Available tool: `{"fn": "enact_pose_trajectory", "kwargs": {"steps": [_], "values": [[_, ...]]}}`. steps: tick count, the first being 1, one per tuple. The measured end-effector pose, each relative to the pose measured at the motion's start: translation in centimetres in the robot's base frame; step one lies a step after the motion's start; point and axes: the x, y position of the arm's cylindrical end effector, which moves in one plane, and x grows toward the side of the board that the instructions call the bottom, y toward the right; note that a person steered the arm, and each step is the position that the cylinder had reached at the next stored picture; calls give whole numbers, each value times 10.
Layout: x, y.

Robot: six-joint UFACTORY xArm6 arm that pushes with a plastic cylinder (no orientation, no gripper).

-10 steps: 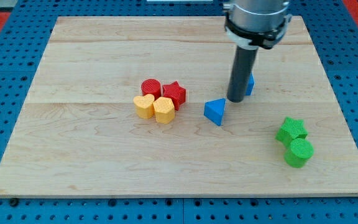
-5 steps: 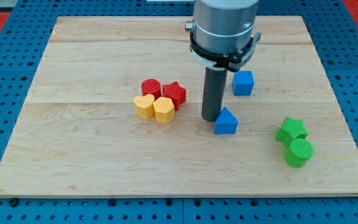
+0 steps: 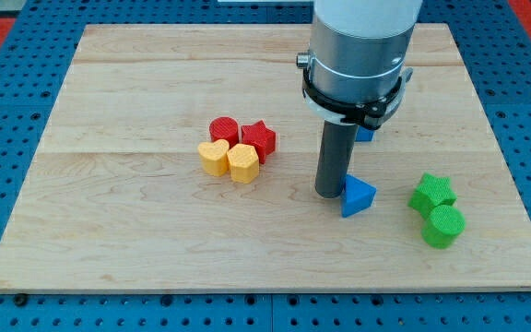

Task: Move blue triangle closer to the green circle

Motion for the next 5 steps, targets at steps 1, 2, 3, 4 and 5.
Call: {"fn": "enact_pose_trajectory", "kwargs": {"steps": [1, 2, 3, 4, 5], "values": [[0, 18], [1, 35], [2, 35], [4, 38], [2, 38]]}}
